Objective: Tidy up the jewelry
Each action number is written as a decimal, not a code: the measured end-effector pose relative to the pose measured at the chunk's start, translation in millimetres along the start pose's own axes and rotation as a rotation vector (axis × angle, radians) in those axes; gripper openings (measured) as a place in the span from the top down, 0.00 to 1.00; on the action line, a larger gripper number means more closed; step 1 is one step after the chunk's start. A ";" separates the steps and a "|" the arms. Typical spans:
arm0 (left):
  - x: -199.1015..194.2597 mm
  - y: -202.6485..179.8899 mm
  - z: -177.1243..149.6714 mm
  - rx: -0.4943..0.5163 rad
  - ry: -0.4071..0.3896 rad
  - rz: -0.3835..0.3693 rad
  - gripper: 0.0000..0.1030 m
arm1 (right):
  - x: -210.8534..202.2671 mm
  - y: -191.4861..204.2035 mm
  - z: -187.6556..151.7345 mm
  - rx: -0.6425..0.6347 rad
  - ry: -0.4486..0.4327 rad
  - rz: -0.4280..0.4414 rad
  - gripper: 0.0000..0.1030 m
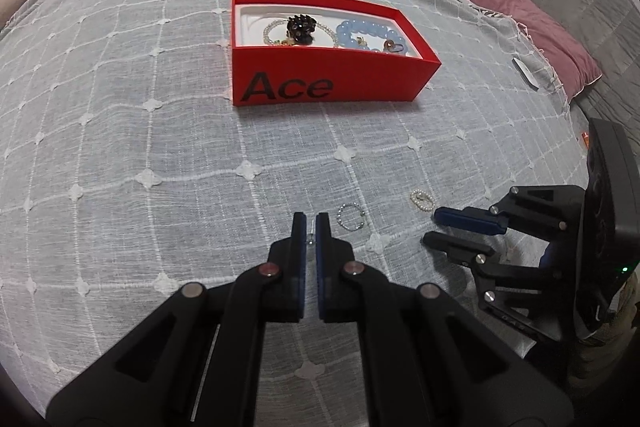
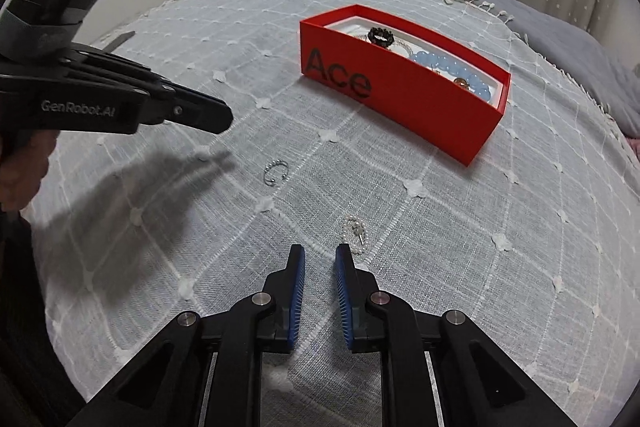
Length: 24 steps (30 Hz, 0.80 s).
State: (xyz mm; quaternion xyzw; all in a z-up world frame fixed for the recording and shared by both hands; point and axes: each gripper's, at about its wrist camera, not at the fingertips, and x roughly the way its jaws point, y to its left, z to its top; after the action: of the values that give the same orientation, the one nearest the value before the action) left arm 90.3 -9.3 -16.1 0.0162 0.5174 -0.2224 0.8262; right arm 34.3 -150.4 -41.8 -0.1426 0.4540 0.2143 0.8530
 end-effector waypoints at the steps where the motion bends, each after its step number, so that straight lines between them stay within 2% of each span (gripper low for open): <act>1: 0.0 -0.4 0.1 0.002 0.000 0.000 0.95 | 2.7 -0.5 -0.3 0.000 0.006 -0.014 0.85; 3: -0.5 -0.8 0.0 0.004 -0.001 -0.003 0.95 | 6.4 0.2 -1.1 -0.015 0.009 -0.049 0.85; 17: -4.9 -0.8 1.6 0.008 -0.010 -0.013 0.95 | 11.2 -0.2 7.9 -0.059 -0.020 -0.113 0.85; 24: -6.8 0.0 1.7 0.007 -0.012 -0.013 0.95 | 10.1 -1.6 13.7 -0.062 -0.030 -0.103 0.85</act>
State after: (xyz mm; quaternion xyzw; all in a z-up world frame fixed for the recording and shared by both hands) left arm 89.3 -7.3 -9.5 0.0147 0.5119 -0.2297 0.8277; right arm 49.9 -143.4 -42.7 -0.1891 0.4264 0.1861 0.8648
